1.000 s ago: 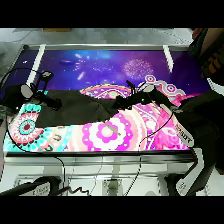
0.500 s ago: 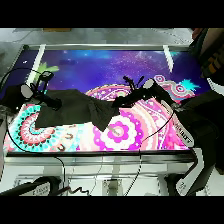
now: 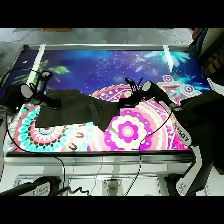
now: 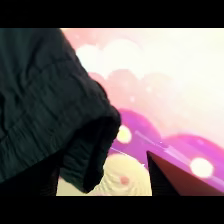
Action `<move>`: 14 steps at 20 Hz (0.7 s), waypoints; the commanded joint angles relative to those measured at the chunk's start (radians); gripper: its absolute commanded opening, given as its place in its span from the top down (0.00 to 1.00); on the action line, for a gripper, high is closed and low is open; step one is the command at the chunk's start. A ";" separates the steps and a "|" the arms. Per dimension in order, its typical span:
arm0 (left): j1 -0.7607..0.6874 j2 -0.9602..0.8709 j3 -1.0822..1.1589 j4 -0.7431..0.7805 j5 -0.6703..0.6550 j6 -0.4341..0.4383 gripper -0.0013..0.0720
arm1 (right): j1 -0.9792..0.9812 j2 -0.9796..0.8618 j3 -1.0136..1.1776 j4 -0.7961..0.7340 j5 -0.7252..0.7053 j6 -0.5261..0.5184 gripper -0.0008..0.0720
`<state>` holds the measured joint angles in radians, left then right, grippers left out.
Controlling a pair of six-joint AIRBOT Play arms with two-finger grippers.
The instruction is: Fold the clothes and pants, and hang the long-sleeved shirts on hangers.
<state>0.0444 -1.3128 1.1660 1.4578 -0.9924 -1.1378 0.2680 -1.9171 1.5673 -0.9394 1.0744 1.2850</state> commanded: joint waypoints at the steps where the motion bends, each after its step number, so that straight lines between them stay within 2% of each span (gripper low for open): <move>1: 0.001 0.001 0.001 0.000 0.000 -0.011 0.04 | 0.000 -0.016 0.002 -0.013 -0.024 0.086 0.22; 5: 0.001 0.001 0.001 0.000 0.000 -0.011 0.04 | -0.024 -0.009 0.050 -0.038 0.016 0.082 0.25; 7: 0.001 0.001 0.001 0.000 0.000 -0.011 0.04 | -0.048 -0.009 0.098 -0.024 0.117 0.076 0.25; 10: 0.001 0.001 0.001 0.000 0.000 -0.011 0.04 | -0.062 -0.009 0.120 0.077 0.296 -0.010 0.25; 14: 0.001 0.001 0.000 0.000 0.001 -0.011 0.04 | -0.013 -0.025 0.071 0.125 0.294 -0.010 0.25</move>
<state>0.0444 -1.3128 1.1660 1.4578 -0.9920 -1.1488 0.2314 -1.9335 1.6566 -0.8612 1.3163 1.2934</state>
